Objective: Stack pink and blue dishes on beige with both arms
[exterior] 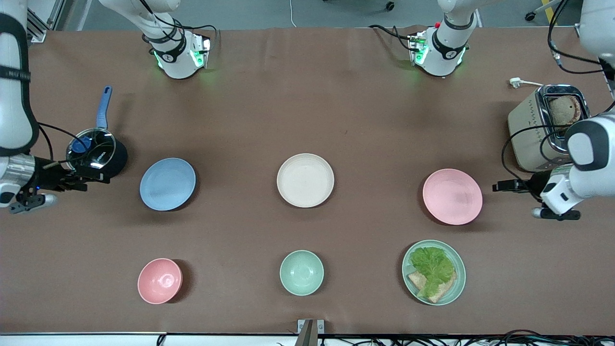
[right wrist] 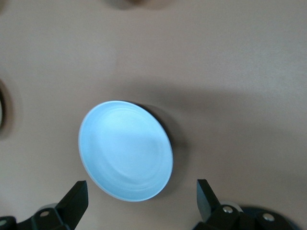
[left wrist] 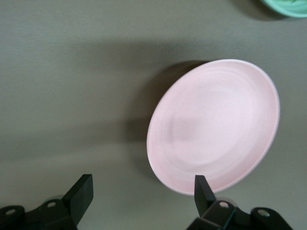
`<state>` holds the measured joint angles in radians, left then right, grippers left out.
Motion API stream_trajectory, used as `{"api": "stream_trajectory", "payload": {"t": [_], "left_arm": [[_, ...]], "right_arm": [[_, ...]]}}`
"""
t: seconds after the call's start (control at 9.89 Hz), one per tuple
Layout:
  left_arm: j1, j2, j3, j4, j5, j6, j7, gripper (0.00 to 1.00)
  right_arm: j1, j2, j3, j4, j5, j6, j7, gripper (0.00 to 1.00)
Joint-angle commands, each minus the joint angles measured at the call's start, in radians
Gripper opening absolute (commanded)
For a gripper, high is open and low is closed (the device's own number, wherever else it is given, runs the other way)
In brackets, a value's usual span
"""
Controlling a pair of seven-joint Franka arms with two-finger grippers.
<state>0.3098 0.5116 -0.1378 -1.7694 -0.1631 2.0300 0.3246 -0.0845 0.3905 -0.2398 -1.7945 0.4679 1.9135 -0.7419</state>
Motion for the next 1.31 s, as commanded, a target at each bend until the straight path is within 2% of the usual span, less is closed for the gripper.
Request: {"api": "stream_trajectory", "payload": {"t": [0.0, 0.1, 0.3, 0.51, 0.81, 1.01, 1.11, 1.21], "left_arm": [[0.002, 0.085, -0.009, -0.001, -0.016, 0.062, 0.062, 0.73], [0.003, 0.103, -0.008, -0.001, -0.016, 0.082, 0.079, 0.66], [0.009, 0.131, -0.009, -0.001, -0.016, 0.101, 0.094, 0.54], [0.009, 0.140, -0.009, -0.001, -0.016, 0.101, 0.103, 0.42], [0.008, 0.146, -0.013, -0.001, -0.016, 0.101, 0.105, 0.22], [0.006, 0.140, -0.013, -0.001, -0.016, 0.101, 0.108, 0.10], [0.002, 0.134, -0.013, -0.001, -0.016, 0.093, 0.111, 0.01], [0.000, 0.117, -0.020, -0.001, -0.016, 0.085, 0.111, 0.00]], "right_arm": [[-0.006, 0.060, -0.015, -0.078, 0.101, 0.088, -0.181, 1.00], [-0.006, 0.082, -0.015, -0.110, 0.125, 0.140, -0.209, 1.00], [0.003, 0.122, -0.013, -0.172, 0.248, 0.211, -0.296, 0.99], [0.011, 0.151, -0.012, -0.190, 0.314, 0.216, -0.326, 0.89], [0.020, 0.154, -0.009, -0.217, 0.353, 0.208, -0.326, 0.64], [0.022, 0.154, -0.009, -0.218, 0.354, 0.205, -0.324, 0.53], [0.020, 0.154, -0.007, -0.223, 0.354, 0.203, -0.323, 0.43], [0.020, 0.154, -0.007, -0.226, 0.354, 0.202, -0.320, 0.18]]}}
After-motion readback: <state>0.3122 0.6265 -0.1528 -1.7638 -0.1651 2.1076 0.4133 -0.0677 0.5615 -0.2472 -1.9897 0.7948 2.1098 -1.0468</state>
